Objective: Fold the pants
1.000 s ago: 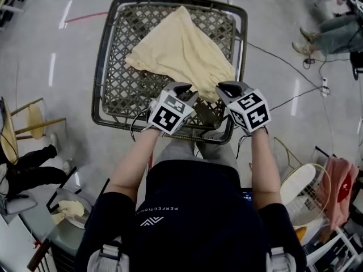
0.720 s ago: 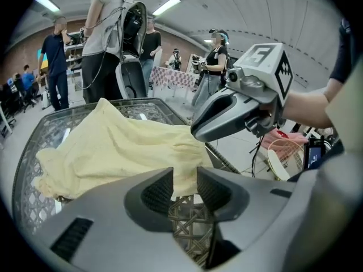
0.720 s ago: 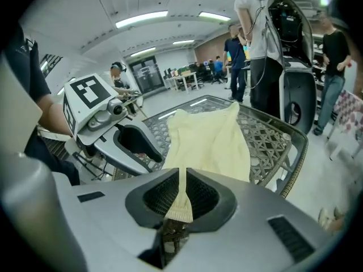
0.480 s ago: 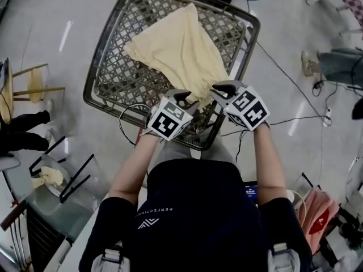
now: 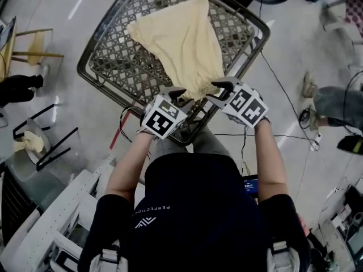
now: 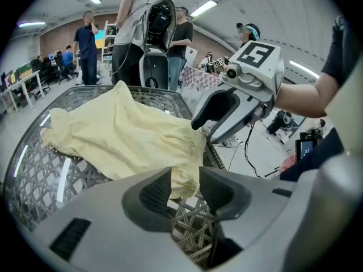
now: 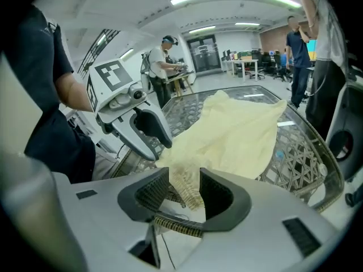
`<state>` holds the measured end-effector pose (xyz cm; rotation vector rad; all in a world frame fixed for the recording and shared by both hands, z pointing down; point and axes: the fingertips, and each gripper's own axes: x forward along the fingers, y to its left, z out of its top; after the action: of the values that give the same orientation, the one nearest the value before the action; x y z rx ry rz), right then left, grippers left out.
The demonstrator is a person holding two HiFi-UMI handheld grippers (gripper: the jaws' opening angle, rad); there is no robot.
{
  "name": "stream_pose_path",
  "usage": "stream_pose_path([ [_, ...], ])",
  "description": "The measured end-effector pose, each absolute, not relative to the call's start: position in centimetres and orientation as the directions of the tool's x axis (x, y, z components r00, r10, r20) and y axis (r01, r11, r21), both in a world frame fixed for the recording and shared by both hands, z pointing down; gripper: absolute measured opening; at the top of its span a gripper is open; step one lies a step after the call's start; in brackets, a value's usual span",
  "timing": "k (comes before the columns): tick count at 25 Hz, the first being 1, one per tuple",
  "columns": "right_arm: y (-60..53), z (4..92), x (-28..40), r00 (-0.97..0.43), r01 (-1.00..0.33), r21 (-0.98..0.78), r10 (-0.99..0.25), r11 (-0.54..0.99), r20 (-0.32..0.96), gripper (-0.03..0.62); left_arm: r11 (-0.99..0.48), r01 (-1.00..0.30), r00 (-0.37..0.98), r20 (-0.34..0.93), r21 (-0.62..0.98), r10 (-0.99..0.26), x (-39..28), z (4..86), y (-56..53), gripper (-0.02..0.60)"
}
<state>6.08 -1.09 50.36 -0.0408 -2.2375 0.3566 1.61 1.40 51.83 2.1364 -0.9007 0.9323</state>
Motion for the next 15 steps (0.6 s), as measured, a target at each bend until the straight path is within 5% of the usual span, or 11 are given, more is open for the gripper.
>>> stream_pose_path([
  [15, 0.4, 54.5, 6.4, -0.492, 0.076, -0.265, 0.267, 0.961, 0.829, 0.199, -0.58, -0.77, 0.491, 0.827, 0.267, -0.272, 2.2, 54.2, 2.4, 0.207],
])
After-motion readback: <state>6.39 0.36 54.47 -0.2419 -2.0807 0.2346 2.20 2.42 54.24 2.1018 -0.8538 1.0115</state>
